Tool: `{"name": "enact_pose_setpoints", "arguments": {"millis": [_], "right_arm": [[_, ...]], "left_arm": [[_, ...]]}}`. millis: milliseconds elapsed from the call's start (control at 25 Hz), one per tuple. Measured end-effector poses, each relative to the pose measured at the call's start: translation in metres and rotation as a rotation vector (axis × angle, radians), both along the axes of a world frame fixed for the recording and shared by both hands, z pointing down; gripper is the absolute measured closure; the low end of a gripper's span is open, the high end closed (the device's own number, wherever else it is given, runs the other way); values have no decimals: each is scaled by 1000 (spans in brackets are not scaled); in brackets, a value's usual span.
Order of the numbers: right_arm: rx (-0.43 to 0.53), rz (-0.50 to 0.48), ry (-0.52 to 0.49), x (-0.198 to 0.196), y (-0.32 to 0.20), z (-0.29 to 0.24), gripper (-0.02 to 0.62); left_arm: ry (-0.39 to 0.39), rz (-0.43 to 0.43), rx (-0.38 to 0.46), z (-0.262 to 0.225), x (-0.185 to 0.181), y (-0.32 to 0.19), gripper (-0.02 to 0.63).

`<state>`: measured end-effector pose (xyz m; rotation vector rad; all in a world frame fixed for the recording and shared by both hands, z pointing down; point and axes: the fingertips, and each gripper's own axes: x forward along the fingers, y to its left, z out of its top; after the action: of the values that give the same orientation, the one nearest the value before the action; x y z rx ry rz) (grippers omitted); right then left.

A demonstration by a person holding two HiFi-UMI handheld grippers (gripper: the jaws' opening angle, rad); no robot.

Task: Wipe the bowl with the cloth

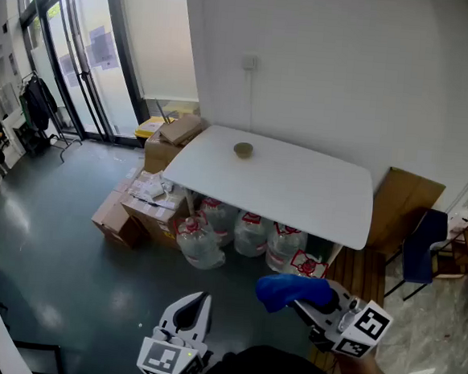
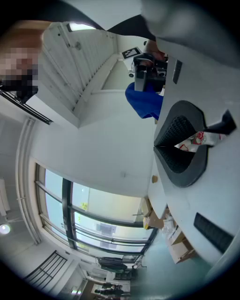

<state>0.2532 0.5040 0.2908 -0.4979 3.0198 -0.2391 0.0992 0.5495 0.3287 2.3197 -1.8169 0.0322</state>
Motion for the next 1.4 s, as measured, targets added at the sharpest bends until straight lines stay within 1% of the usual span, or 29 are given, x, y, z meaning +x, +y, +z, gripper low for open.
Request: {"name": "enact_pose_setpoints", "arguments": {"millis": [320,400,600,800,880,960,1040,1160,1200,1280,1400], "right_arm": [[-7,7,-2,-19,-1,1,515],[-9,8,-2,-25,0,-1,515],[2,11,12,-46,3,-1,514],[3,21,13,-70,6,4,514],[-5,22,13,-78,5,6,514],[-23,17,16,-86,1,8,514],[-42,19,15,-93,-7,12,514],[-70,24,-3,-100,-27,14,514],[-74,22,-8,-102,-34,14,514],[-76,12,-10,-110,-50,15,514],[-85,-12,-6,-124,-80,20,514]], "left_arm": [[-4,5,2,5,-20,4,594],[-1,5,2,4,-28,7,594],[-21,23,-1,9,-48,15,594],[-12,34,-10,14,-71,19,594],[-1,32,-14,16,-80,16,594],[-7,38,-15,17,-90,13,594],[-19,44,-21,21,-100,6,594],[8,31,-24,20,-109,-10,594],[2,34,-24,20,-111,-16,594],[-9,35,-26,23,-117,-28,594],[10,9,-36,25,-128,-56,594]]}}
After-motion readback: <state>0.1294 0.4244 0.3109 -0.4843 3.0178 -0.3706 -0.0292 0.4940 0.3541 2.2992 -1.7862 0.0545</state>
